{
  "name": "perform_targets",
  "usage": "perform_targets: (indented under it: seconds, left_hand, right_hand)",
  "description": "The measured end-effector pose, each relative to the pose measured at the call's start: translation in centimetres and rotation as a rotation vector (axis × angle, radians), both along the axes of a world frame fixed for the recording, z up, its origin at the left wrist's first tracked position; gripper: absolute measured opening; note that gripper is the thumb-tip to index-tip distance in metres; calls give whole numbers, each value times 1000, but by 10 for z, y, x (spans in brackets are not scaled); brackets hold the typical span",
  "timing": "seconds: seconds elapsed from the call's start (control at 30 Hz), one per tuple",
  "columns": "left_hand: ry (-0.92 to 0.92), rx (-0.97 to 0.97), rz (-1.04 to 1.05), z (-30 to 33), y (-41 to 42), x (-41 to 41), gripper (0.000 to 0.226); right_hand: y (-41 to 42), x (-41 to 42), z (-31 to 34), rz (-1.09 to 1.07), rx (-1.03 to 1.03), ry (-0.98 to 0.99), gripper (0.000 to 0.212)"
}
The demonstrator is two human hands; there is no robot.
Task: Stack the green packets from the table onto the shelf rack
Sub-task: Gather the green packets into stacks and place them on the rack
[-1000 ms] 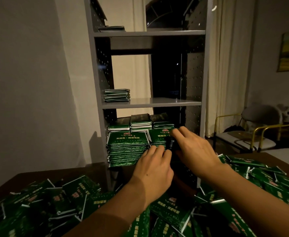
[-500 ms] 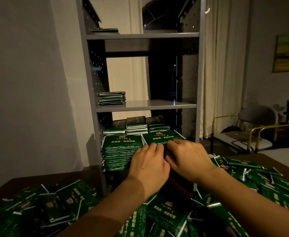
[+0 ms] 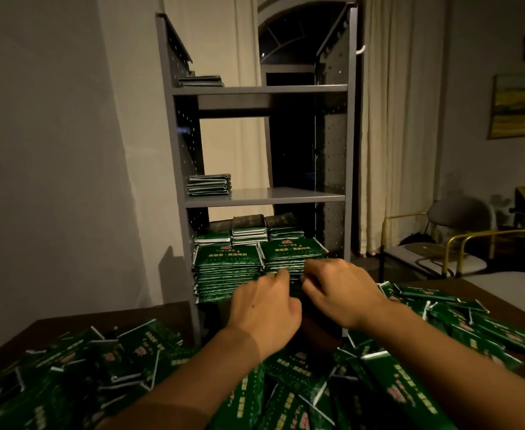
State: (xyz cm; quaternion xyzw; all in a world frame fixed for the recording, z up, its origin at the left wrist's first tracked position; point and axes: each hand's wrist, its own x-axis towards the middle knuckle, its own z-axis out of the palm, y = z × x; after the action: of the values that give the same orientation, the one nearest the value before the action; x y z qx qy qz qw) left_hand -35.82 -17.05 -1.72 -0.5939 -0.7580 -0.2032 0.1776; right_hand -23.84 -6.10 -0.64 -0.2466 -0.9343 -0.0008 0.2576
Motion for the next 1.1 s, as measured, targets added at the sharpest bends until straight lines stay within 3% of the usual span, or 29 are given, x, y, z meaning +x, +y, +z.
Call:
perform_targets:
  seconds: [0.1,0.3,0.5,0.73,0.9,1.1]
  left_hand:
    - [3,29,-50,5,-22,6,7]
    - [6,69,0,8,-76,12,7]
    - [-94,48,85,-5,-132,15,14]
    - [-159,22,62,-62,-164,10,13]
    - [-192,42,70,-99,-167,-4,14]
    - [-201,54,39,-118,-155,-19,14]
  right_hand:
    - [-12,7,1,5,-69,-4,25]
    - [-58,25,-2,68,-158,33,18]
    - [-108,48,-7,107,-248,-56,17]
    - [-144,49,-51,164,-431,-267,21]
    - [-151,35,-84,89,-377,-375,47]
    - [-155,24,-99,-39,-317,-520,111]
